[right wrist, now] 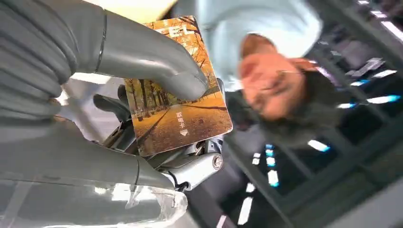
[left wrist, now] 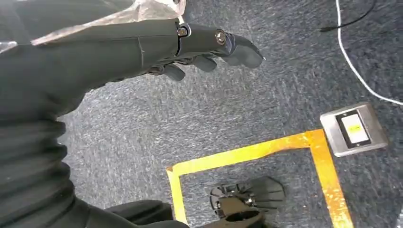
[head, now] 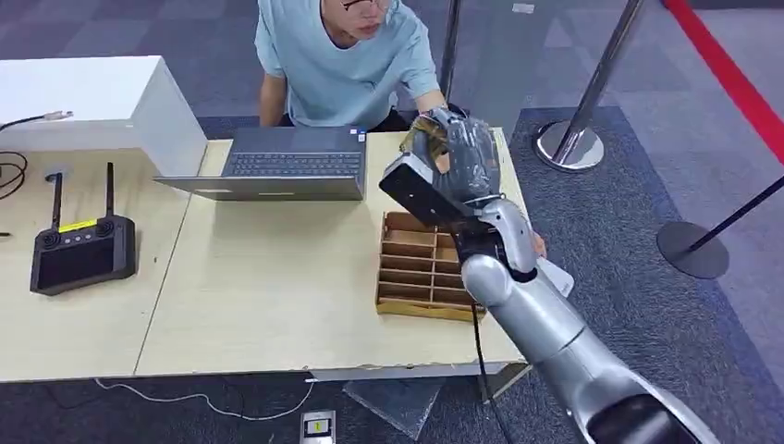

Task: Pass the card to the sensor for recognition and then transmit it.

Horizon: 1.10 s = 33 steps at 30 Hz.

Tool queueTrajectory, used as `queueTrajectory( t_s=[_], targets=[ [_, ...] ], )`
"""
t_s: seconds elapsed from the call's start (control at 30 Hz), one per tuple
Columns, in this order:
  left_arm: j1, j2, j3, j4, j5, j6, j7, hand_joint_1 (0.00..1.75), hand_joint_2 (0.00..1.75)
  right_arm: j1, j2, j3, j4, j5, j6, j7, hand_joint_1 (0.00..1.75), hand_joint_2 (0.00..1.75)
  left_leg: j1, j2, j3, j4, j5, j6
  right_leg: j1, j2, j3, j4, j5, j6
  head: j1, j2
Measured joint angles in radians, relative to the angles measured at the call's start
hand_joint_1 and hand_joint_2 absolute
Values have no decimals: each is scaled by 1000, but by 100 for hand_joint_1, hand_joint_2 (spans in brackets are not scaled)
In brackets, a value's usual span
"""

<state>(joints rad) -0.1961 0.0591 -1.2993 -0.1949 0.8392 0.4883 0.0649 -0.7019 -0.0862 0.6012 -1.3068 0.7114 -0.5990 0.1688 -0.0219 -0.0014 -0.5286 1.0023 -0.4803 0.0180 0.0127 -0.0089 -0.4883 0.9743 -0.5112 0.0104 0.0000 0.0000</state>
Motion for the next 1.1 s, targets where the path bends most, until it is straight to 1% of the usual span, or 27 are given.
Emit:
queueTrajectory(
  t_s=[0.03, 0.13, 0.2, 0.27, 0.47, 0.67, 0.83, 1.1],
  targets=[
    [-1, 0, -1, 0, 0, -3, 0, 0, 175, -9, 9, 12, 42, -16, -25, -30, 175, 175, 0, 0, 0, 0, 0, 0, 0, 0, 0, 0, 0, 0, 0, 0],
    [-2, 0, -9, 0, -5, -5, 5, 0, 175, -29, 14, 32, 127, -46, -36, -81, 175, 175, 0, 0, 0, 0, 0, 0, 0, 0, 0, 0, 0, 0, 0, 0],
    [-4, -1, -11, 0, -6, -5, 10, 0, 175, -39, 15, 41, 195, -88, -61, -158, 175, 175, 0, 0, 0, 0, 0, 0, 0, 0, 0, 0, 0, 0, 0, 0],
    [-8, -3, -14, 0, -8, -5, 11, 0, 175, -50, 18, 48, 271, -112, -73, -196, 175, 175, 0, 0, 0, 0, 0, 0, 0, 0, 0, 0, 0, 0, 1, 0],
    [-16, -7, -18, 0, -11, -7, 12, 0, 175, -61, 24, 61, 405, -128, -83, -204, 175, 175, 0, 0, 0, 0, 0, 0, 0, 0, 0, 0, 0, 0, 0, 0],
    [-18, -7, -21, 0, -20, -10, 12, 0, 175, -71, 27, 69, 477, -126, -92, -193, 175, 175, 0, 1, 0, 0, 0, 0, 0, 0, 0, 0, 0, 0, 0, 0],
    [-19, -7, -35, 0, -29, -16, 19, 0, 175, -72, 29, 69, 521, -115, -94, -193, 175, 175, 0, 1, 0, 0, 0, 0, 0, 0, -1, 0, 0, 0, 0, 0],
    [-20, -4, -42, 0, -31, -16, 24, 0, 175, -73, 30, 64, 554, -106, -96, -196, 175, 175, 0, 1, 0, 0, 0, 0, 0, 0, -1, 0, 0, 0, 0, 0]
  ],
)
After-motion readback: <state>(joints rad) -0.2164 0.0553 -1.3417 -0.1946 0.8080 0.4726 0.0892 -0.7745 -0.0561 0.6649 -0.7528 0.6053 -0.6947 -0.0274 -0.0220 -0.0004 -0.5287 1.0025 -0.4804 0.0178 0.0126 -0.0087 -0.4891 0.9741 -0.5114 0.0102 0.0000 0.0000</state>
